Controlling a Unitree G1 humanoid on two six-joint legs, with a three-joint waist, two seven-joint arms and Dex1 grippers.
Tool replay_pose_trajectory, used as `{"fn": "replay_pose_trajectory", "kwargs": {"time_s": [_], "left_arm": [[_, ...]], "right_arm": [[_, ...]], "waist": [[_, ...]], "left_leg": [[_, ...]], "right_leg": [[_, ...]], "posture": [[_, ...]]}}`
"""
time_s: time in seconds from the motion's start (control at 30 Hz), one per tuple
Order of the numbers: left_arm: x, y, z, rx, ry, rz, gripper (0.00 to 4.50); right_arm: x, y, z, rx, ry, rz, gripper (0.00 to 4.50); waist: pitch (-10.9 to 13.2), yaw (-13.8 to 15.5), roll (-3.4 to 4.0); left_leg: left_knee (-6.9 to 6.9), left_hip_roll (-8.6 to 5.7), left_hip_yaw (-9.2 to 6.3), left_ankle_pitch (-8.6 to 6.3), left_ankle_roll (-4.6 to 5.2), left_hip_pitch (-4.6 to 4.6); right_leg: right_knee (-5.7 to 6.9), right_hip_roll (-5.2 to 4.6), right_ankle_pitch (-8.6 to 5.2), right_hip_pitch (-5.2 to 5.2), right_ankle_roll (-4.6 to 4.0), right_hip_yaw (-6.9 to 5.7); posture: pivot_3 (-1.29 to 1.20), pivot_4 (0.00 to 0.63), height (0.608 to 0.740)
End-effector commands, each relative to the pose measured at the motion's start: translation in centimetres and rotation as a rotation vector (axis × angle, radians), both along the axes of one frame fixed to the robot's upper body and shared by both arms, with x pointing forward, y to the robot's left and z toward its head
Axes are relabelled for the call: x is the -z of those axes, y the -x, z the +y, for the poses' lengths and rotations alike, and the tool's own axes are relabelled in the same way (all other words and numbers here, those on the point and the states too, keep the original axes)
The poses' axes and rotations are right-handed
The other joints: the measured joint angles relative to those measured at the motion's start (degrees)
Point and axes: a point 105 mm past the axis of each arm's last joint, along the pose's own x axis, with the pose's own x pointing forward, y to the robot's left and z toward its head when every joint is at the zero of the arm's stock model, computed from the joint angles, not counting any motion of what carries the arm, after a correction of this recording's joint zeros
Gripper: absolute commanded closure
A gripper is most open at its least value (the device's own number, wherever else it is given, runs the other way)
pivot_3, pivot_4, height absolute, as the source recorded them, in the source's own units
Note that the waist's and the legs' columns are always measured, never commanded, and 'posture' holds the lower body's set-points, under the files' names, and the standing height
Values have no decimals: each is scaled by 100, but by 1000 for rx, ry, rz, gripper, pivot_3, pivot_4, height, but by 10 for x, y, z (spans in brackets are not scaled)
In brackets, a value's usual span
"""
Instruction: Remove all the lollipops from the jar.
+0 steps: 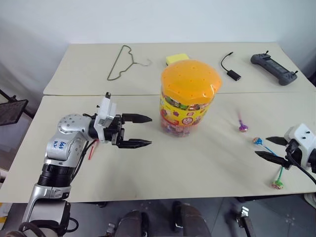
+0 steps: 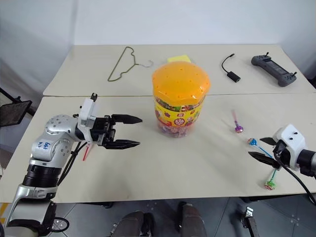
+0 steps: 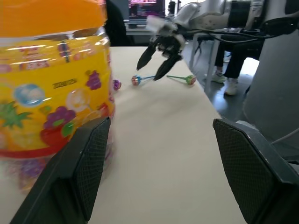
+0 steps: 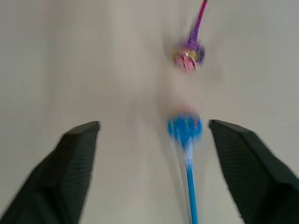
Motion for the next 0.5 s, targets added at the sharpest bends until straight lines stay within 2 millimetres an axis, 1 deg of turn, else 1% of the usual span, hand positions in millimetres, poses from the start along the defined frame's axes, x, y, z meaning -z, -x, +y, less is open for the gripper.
{"fn": "replay_pose_trajectory", "kwargs": {"time_s": [0.03,0.07,0.1,0.13,0.23,0.3,0.37,0.5], "left_arm": [[5,-12,23,-181,-8,-57,761],[7,-13,26,-204,-11,-61,761],[6,-13,30,-234,8,-70,761],[10,-11,36,-275,-3,-69,761],[22,-5,49,-370,-40,-74,761],[28,0,53,-411,-49,-71,761],[38,6,58,-461,-68,-75,761],[48,15,62,-537,-78,-83,761]], "right_arm": [[-57,5,41,-210,-176,-269,26],[-61,7,47,-235,-205,-289,26],[-60,8,55,-264,-208,-272,26],[-56,11,72,-344,-180,-244,26],[-44,17,106,-514,-124,-214,26],[-38,16,116,-563,-106,-227,26],[-26,11,123,-594,-85,-238,26],[-4,4,125,-626,-26,-241,26]], "waist": [[0,-17,0],[0,-16,0],[0,7,0],[0,14,0],[-1,24,-1],[-1,36,-1],[-1,22,-1],[-1,28,-1]], "left_leg": [[0,2,3,-2,-3,6],[0,5,3,-3,-5,8],[0,8,0,-4,-7,7],[0,8,-9,-6,-10,6],[-2,15,-19,-13,-14,1],[-2,14,-19,-17,-13,-2],[-2,9,-17,-17,-13,-3],[-2,6,-11,-19,-11,-1]], "right_leg": [[5,1,0,0,-1,1],[6,1,0,0,-1,2],[11,1,0,0,-3,5],[21,0,0,0,-3,4],[32,-1,0,-2,-4,-3],[27,-3,0,-2,-3,-4],[22,-9,0,-2,-3,-4],[12,-11,0,-1,-4,0]], "posture": [[0,150,740],[0,150,740],[0,150,740],[0,150,740],[0,150,740],[0,150,740],[0,150,740],[0,150,740]]}}
